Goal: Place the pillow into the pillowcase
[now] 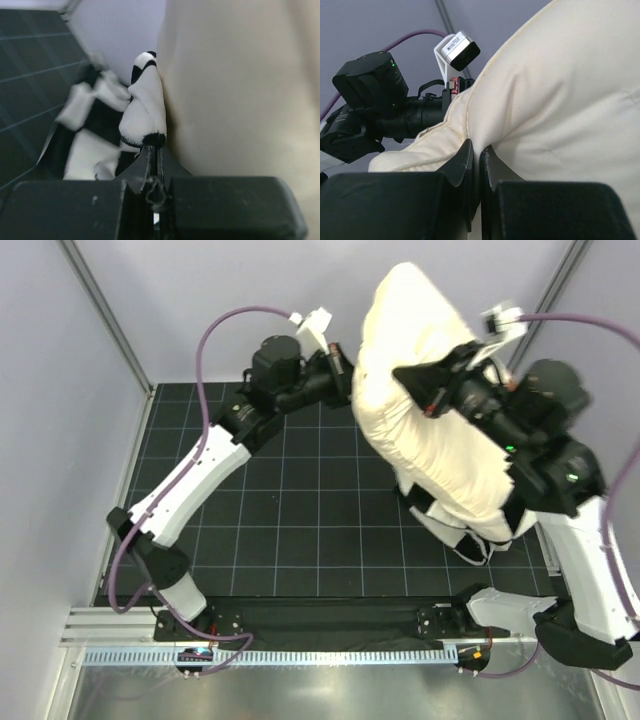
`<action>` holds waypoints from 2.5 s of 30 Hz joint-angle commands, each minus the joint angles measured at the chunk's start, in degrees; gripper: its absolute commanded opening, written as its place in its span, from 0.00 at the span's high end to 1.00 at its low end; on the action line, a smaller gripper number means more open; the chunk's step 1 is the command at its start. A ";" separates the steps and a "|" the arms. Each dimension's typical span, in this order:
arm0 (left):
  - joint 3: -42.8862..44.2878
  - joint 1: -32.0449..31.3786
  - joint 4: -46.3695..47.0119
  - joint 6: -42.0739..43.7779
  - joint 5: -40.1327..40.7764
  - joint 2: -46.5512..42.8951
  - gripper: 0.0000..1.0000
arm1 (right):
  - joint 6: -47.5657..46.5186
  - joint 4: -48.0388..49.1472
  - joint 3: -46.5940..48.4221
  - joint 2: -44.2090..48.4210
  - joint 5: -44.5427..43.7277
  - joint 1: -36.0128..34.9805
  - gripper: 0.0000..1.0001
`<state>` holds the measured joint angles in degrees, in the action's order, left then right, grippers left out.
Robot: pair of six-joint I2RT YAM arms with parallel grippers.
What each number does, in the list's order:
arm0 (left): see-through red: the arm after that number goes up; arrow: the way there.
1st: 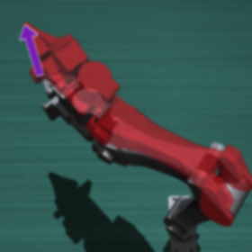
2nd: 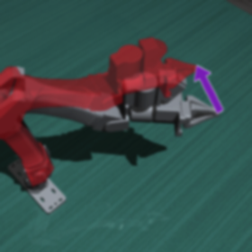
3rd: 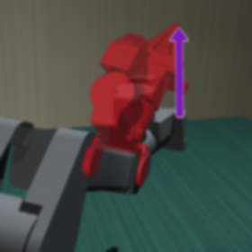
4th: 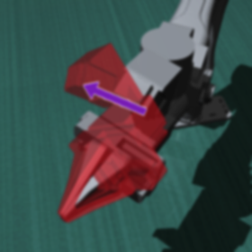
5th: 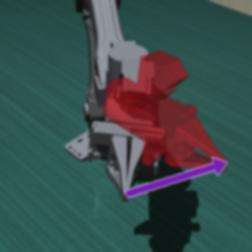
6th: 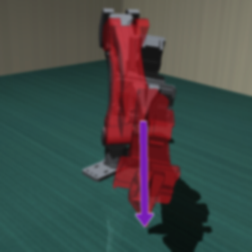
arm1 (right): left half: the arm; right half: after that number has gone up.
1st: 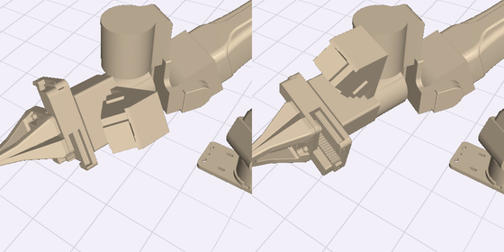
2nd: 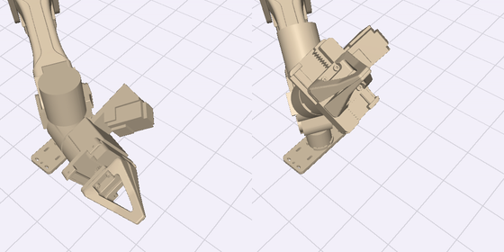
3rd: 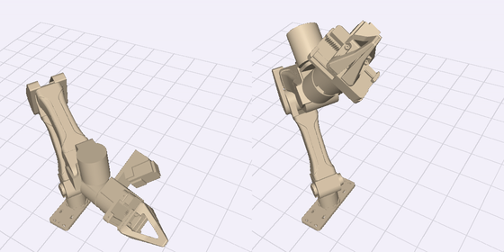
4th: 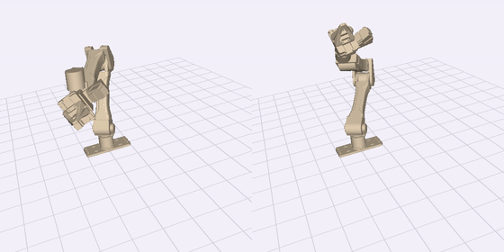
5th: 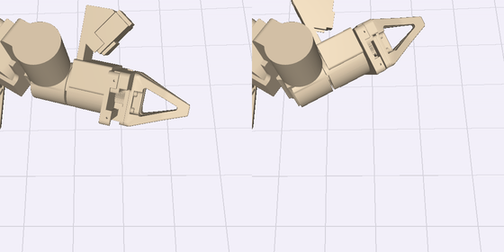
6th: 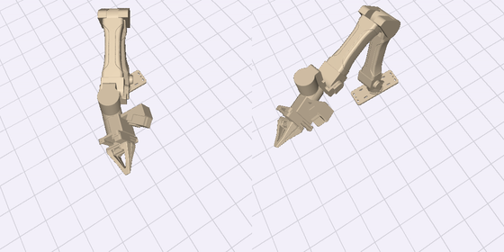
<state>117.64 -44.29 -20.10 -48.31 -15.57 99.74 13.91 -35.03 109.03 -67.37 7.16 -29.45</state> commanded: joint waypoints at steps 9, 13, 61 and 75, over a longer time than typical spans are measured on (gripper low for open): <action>-67.82 8.87 25.18 2.96 7.99 -23.54 1.00 | 12.72 32.47 -47.91 -1.71 16.23 -10.33 0.96; -78.87 9.84 27.22 3.84 16.96 -28.36 1.00 | 13.07 34.50 -50.50 -2.59 12.71 -15.97 0.96; -83.98 9.75 18.25 14.39 28.41 -48.59 1.00 | 3.40 0.48 -36.26 -21.32 -23.51 6.87 0.93; -82.84 9.40 14.56 15.53 28.93 -49.21 1.00 | 3.40 2.69 -41.18 -22.61 -26.74 6.86 0.46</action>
<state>31.73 -35.14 -6.37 -35.44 9.04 52.47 16.82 -33.21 68.49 -86.74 -16.38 -22.37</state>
